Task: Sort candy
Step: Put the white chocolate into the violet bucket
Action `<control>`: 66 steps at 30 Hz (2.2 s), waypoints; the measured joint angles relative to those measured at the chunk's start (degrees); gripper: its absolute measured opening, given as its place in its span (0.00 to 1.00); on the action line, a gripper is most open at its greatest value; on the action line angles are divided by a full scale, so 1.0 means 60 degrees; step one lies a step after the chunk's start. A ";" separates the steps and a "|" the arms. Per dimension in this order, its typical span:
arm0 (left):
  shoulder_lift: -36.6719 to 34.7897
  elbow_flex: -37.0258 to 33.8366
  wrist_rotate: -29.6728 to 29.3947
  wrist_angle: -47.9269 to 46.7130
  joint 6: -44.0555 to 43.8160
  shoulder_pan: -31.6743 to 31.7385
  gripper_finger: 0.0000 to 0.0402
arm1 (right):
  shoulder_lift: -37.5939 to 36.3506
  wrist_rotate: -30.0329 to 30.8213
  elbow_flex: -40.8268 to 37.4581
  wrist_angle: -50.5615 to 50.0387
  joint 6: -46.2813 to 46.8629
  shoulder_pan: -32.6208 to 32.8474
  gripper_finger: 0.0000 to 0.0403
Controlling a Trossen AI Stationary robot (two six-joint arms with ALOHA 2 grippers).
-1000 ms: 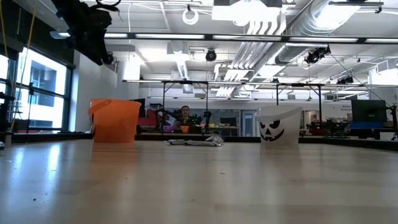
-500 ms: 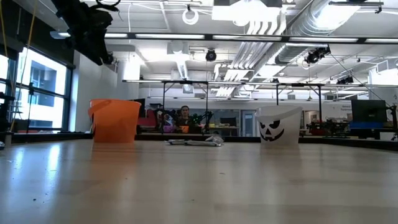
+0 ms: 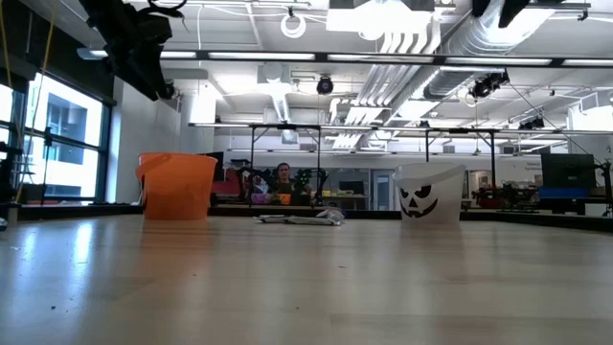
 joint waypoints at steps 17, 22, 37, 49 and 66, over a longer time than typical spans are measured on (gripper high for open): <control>-0.0002 0.0003 -0.0368 0.0000 0.1740 0.0003 0.38 | 0.0568 -0.0128 0.0007 0.3311 -0.5742 -0.5373 0.31; -0.0001 0.0003 -0.0613 -0.0001 0.2198 0.0033 0.38 | 0.1375 -0.1057 0.0007 0.5540 -0.7769 -0.6130 0.31; 0.0000 0.0003 -0.0244 0.0067 0.2698 0.0462 0.38 | 0.2123 -0.4448 0.0007 0.5936 -1.4495 -0.7332 0.31; 0.0025 0.0000 -0.0244 0.0648 0.1500 0.0800 0.38 | 0.3187 -0.4950 0.0007 0.6143 -1.7777 -0.8188 0.31; 0.0025 0.0000 -0.0280 0.0641 0.0983 0.1329 0.38 | 0.4704 -0.6227 0.0007 0.7077 -1.7145 -0.8808 0.40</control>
